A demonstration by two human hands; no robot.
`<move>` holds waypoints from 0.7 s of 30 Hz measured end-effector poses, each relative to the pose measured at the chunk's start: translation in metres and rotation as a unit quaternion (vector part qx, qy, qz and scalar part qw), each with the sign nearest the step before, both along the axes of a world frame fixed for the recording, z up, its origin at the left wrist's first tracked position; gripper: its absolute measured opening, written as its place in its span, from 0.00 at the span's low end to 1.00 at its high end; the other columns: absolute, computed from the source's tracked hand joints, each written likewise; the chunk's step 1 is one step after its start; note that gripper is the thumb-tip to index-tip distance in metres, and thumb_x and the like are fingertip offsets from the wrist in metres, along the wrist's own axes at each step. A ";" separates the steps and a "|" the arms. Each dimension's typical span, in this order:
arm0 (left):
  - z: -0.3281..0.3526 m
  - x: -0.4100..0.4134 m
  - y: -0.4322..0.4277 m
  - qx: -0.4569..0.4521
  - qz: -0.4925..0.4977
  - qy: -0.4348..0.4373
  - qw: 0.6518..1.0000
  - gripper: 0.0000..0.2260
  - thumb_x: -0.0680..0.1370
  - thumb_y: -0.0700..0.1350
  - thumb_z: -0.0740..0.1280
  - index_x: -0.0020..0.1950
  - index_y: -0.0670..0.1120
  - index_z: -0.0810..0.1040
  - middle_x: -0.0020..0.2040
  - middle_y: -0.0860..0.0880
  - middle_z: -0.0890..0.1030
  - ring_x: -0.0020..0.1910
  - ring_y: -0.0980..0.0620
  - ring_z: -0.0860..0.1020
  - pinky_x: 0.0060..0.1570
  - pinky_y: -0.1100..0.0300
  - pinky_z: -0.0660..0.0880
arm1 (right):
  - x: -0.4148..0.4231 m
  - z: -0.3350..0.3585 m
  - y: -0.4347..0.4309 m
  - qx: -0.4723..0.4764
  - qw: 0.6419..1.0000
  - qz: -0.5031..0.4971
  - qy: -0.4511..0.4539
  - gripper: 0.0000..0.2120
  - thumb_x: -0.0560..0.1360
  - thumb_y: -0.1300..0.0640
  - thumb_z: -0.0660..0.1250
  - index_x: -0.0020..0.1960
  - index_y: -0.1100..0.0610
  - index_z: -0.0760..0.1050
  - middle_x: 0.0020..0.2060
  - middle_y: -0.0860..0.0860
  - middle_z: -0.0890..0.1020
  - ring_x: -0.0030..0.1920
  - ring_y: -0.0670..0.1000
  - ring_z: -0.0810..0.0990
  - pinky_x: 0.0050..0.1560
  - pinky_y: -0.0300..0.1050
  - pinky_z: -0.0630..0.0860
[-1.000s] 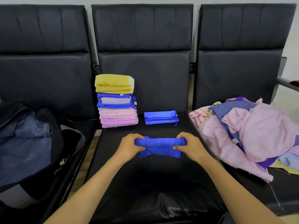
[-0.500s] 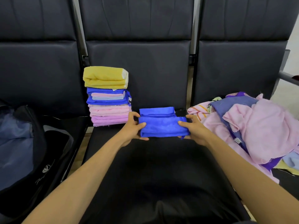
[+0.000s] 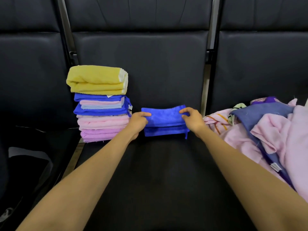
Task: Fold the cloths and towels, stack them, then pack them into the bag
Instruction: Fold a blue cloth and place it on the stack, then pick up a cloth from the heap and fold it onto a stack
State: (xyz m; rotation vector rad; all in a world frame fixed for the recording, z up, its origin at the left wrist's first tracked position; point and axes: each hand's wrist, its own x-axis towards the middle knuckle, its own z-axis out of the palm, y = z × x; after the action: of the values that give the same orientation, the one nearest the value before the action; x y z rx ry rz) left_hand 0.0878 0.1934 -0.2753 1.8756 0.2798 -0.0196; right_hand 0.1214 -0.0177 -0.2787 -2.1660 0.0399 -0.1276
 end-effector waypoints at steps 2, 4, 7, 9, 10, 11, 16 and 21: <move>-0.016 0.001 -0.002 0.040 -0.008 0.032 0.999 0.21 0.75 0.30 0.56 0.60 0.48 0.79 0.63 0.42 0.74 0.60 0.44 0.74 0.58 0.55 0.72 | 0.003 -0.017 0.002 -0.057 0.998 0.004 0.023 0.12 0.80 0.66 0.58 0.57 0.58 0.76 0.57 0.56 0.74 0.40 0.49 0.73 0.29 0.28 0.66; -0.028 0.000 -0.005 0.071 -0.017 0.039 0.997 0.22 0.77 0.31 0.55 0.63 0.50 0.78 0.66 0.40 0.73 0.63 0.39 0.73 0.56 0.54 0.73 | 0.005 -0.035 0.001 -0.095 0.995 -0.001 0.017 0.13 0.81 0.64 0.57 0.60 0.59 0.76 0.61 0.58 0.74 0.45 0.51 0.75 0.41 0.34 0.71; -0.034 -0.001 -0.006 0.090 -0.018 0.037 0.995 0.24 0.78 0.32 0.54 0.67 0.51 0.75 0.67 0.38 0.73 0.58 0.38 0.76 0.42 0.60 0.77 | 0.006 -0.045 0.002 -0.137 0.991 -0.003 0.009 0.16 0.82 0.61 0.54 0.63 0.56 0.76 0.64 0.59 0.73 0.62 0.58 0.73 0.64 0.48 0.70; -0.032 -0.003 -0.006 0.122 -0.029 0.046 0.991 0.25 0.78 0.32 0.55 0.69 0.53 0.73 0.68 0.35 0.71 0.53 0.38 0.78 0.42 0.58 0.78 | 0.004 -0.044 0.001 -0.153 0.988 0.011 0.027 0.17 0.82 0.59 0.52 0.65 0.54 0.75 0.67 0.59 0.71 0.64 0.60 0.72 0.67 0.52 0.68; -0.030 -0.006 -0.007 0.143 -0.040 0.055 0.987 0.26 0.78 0.32 0.54 0.70 0.54 0.72 0.70 0.36 0.68 0.57 0.37 0.77 0.48 0.55 0.78 | 0.002 -0.041 0.000 -0.172 0.984 0.027 0.034 0.17 0.83 0.58 0.52 0.67 0.53 0.73 0.69 0.59 0.68 0.65 0.60 0.71 0.69 0.52 0.67; -0.027 -0.010 -0.008 0.165 -0.047 0.066 0.983 0.27 0.77 0.33 0.55 0.72 0.55 0.70 0.72 0.39 0.65 0.62 0.36 0.74 0.55 0.52 0.77 | -0.002 -0.038 -0.001 -0.177 0.983 0.036 0.035 0.17 0.83 0.57 0.52 0.69 0.53 0.71 0.71 0.58 0.64 0.67 0.60 0.69 0.70 0.51 0.65; -0.001 -0.043 -0.026 0.233 -0.018 0.031 0.972 0.23 0.77 0.32 0.59 0.71 0.48 0.69 0.73 0.42 0.58 0.73 0.43 0.58 0.70 0.55 0.63 | -0.034 -0.012 -0.019 -0.130 0.991 0.037 -0.001 0.16 0.80 0.60 0.60 0.67 0.56 0.72 0.66 0.57 0.72 0.62 0.56 0.74 0.62 0.43 0.69; 0.026 -0.075 -0.083 0.192 -0.066 -0.052 0.978 0.17 0.76 0.33 0.62 0.62 0.46 0.76 0.65 0.42 0.67 0.65 0.45 0.66 0.62 0.61 0.68 | -0.079 0.043 -0.063 -0.075 0.993 0.079 0.053 0.13 0.75 0.62 0.68 0.59 0.63 0.76 0.56 0.59 0.79 0.58 0.57 0.78 0.59 0.36 0.67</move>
State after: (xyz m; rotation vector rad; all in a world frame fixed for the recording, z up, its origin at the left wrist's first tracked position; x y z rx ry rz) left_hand 0.0125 0.1109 -0.2489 2.2684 0.0875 0.0458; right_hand 0.0422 -0.0810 -0.2353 -2.3149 -0.0834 0.0793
